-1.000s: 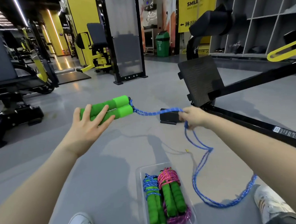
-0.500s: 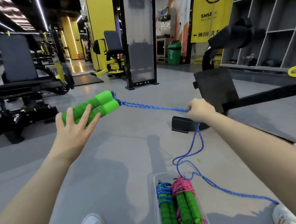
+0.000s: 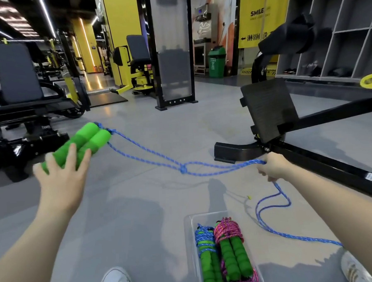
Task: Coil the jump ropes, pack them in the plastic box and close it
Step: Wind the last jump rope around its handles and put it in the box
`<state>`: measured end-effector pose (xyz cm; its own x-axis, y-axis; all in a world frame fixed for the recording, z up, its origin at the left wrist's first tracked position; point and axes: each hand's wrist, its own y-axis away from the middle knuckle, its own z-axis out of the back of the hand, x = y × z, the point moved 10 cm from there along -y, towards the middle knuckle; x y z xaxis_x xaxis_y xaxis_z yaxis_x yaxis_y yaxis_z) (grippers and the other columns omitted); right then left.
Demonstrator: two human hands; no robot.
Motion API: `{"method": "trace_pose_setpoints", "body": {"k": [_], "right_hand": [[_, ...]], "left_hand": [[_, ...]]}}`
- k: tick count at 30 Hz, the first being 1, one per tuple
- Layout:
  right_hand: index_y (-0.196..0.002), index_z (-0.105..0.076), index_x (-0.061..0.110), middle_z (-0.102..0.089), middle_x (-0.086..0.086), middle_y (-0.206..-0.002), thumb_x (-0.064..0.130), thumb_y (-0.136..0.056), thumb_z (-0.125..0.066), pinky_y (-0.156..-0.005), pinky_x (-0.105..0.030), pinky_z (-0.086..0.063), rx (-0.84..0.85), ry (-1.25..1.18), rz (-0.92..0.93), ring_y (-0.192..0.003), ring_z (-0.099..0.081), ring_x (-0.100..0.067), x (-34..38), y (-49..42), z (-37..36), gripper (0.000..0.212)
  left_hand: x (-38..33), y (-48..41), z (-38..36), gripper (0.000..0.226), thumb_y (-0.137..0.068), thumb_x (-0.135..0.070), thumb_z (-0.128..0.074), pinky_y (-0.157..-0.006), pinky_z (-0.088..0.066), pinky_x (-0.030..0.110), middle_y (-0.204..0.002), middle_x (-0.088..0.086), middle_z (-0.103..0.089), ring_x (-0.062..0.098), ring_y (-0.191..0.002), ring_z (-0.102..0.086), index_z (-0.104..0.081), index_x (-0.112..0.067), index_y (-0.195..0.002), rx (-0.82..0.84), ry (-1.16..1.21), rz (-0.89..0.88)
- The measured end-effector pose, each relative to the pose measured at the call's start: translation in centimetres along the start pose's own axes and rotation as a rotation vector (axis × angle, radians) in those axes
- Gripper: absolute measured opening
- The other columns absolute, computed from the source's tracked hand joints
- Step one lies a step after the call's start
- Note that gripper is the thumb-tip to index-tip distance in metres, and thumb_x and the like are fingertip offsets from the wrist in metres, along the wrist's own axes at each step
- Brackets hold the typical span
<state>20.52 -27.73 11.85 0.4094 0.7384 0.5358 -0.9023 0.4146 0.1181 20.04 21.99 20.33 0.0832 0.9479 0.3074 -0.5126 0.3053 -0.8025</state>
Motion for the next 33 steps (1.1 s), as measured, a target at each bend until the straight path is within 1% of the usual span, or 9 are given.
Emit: {"method": "trace_pose_setpoints", "body": {"k": [2, 6, 9, 13, 18, 22, 25, 30, 33], "right_hand": [[-0.073, -0.055, 0.001, -0.056, -0.015, -0.074, 0.01, -0.096, -0.045, -0.042, -0.02, -0.048, 0.084, -0.363, 0.034, -0.04, -0.056, -0.017, 2.2, 0.6, -0.8, 0.027], [-0.089, -0.055, 0.001, -0.058, -0.012, -0.08, 0.018, -0.101, -0.04, -0.064, -0.028, -0.054, 0.052, -0.816, 0.232, -0.064, -0.059, -0.017, 10.6, 1.1, 2.1, 0.025], [-0.078, -0.057, 0.008, -0.061, -0.003, -0.083, 0.021, -0.102, -0.034, -0.087, -0.033, -0.048, -0.008, -0.912, 0.479, -0.073, -0.061, -0.018, 17.4, 2.5, 7.1, 0.036], [-0.071, -0.058, 0.017, -0.063, 0.002, -0.089, 0.022, -0.101, -0.034, -0.093, -0.029, -0.045, -0.277, -0.891, 0.645, -0.093, -0.062, -0.018, 21.1, 4.0, 15.1, 0.038], [-0.095, -0.06, -0.002, -0.061, -0.018, -0.105, 0.014, -0.096, -0.041, -0.08, -0.033, -0.043, -0.363, -0.187, 0.491, -0.099, -0.056, -0.03, 14.3, 0.8, 12.2, 0.025], [-0.148, -0.017, 0.005, -0.036, -0.01, -0.14, 0.01, -0.098, -0.031, -0.093, -0.03, -0.033, 0.247, 0.695, 0.162, -0.111, -0.037, -0.015, 4.1, 1.9, 0.6, 0.052], [-0.151, -0.012, 0.017, -0.025, -0.003, -0.153, 0.006, -0.093, -0.042, -0.106, -0.024, -0.025, 0.368, 0.241, 0.243, -0.136, -0.029, -0.015, 4.9, 3.7, -2.8, 0.066], [-0.145, -0.028, 0.033, -0.037, -0.002, -0.148, 0.03, -0.056, -0.077, -0.114, -0.037, -0.026, 0.431, -0.576, 0.346, -0.134, -0.037, -0.017, 10.5, 4.1, -4.0, 0.101], [-0.114, -0.057, 0.024, -0.062, 0.004, -0.118, 0.025, -0.055, -0.073, -0.112, -0.047, -0.029, 0.378, -0.832, 0.442, -0.118, -0.051, -0.015, 12.3, 3.9, -3.2, 0.061]], "left_hand": [[-2.7, 0.0, 0.1, 0.055, -0.077, 0.007, -0.029, -0.075, -0.034, 0.059, -0.131, 0.032, -0.047, 0.054, -0.094, -0.044, -0.053, -0.002, -0.125, -0.032, -0.002, -0.122], [-6.6, -2.3, 0.7, 0.056, -0.079, 0.008, -0.029, -0.077, -0.036, 0.059, -0.132, 0.029, -0.048, 0.054, -0.096, -0.046, -0.054, -0.005, -0.127, -0.09, 0.013, -0.165], [-7.7, -4.0, 1.4, 0.062, -0.071, 0.014, -0.045, -0.08, -0.036, 0.061, -0.135, 0.027, -0.046, 0.054, -0.099, -0.046, -0.051, -0.007, -0.13, -0.117, 0.054, -0.094], [-8.4, -5.0, 2.2, 0.069, -0.067, 0.016, -0.048, -0.08, -0.037, 0.058, -0.136, 0.025, -0.045, 0.054, -0.1, -0.047, -0.049, -0.009, -0.131, -0.149, 0.077, -0.063], [-9.4, -5.7, 3.5, 0.07, -0.065, 0.017, -0.048, -0.078, -0.036, 0.054, -0.134, 0.024, -0.048, 0.053, -0.098, -0.049, -0.049, -0.01, -0.13, -0.201, 0.09, -0.119], [-12.5, -5.8, 4.5, 0.067, -0.068, 0.011, -0.039, -0.08, -0.039, 0.055, -0.132, 0.023, -0.053, 0.051, -0.098, -0.051, -0.047, -0.011, -0.131, -0.224, 0.067, -0.278], [-15.3, -5.4, 4.5, 0.068, -0.07, 0.007, -0.031, -0.083, -0.041, 0.057, -0.135, 0.021, -0.051, 0.051, -0.102, -0.05, -0.043, -0.013, -0.134, -0.206, 0.059, -0.417], [-18.8, -5.5, 5.4, 0.072, -0.07, 0.009, -0.031, -0.084, -0.042, 0.059, -0.14, 0.019, -0.039, 0.052, -0.105, -0.047, -0.04, -0.013, -0.138, -0.223, 0.079, -0.509], [-20.3, -5.7, 6.5, 0.063, -0.086, 0.007, -0.013, -0.084, -0.042, 0.057, -0.14, 0.017, -0.04, 0.051, -0.103, -0.05, -0.04, -0.015, -0.138, -0.263, 0.141, -0.514]]}}
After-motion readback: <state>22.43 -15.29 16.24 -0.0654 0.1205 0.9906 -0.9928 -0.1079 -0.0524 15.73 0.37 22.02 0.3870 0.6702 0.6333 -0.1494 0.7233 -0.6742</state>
